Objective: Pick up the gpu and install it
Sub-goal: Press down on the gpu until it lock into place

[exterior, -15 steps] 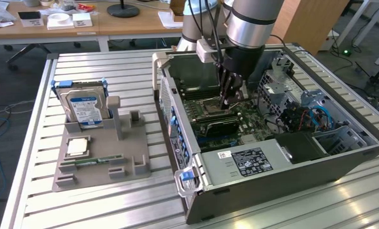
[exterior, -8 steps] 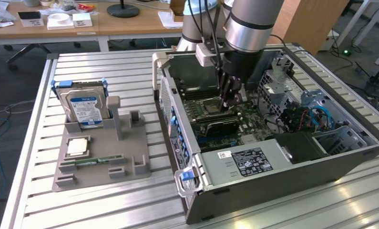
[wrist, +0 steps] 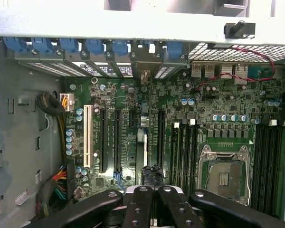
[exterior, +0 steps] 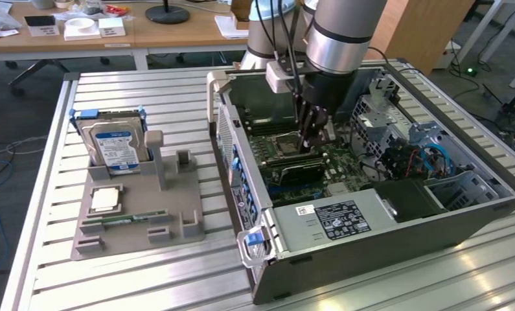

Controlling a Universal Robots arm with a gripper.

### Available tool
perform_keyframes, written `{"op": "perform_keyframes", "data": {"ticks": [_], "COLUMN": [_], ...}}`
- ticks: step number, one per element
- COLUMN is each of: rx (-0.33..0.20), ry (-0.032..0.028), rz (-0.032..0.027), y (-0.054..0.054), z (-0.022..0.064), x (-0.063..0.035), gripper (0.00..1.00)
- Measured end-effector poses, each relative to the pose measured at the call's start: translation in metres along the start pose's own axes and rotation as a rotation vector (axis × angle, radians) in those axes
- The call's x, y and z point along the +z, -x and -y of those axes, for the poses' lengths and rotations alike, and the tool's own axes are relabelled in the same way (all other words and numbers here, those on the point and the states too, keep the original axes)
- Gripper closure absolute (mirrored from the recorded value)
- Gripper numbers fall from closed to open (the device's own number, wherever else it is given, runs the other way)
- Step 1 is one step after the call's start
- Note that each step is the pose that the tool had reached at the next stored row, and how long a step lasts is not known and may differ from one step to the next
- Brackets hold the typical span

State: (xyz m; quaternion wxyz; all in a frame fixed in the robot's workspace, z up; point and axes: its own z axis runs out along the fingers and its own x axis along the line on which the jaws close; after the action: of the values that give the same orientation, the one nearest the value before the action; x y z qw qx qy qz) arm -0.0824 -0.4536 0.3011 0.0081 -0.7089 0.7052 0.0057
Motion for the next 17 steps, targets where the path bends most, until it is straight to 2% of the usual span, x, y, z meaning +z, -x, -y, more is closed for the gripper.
{"op": "perform_keyframes", "data": {"ticks": [6,17], "rx": [0.0,0.0], "ry": [0.0001,0.0001], "rz": [-0.0003,-0.0002], "y": [-0.002,-0.002], "z": [-0.0004,-0.0052], "x": [0.0032,0.0165], "gripper": [0.89,0.89]}}
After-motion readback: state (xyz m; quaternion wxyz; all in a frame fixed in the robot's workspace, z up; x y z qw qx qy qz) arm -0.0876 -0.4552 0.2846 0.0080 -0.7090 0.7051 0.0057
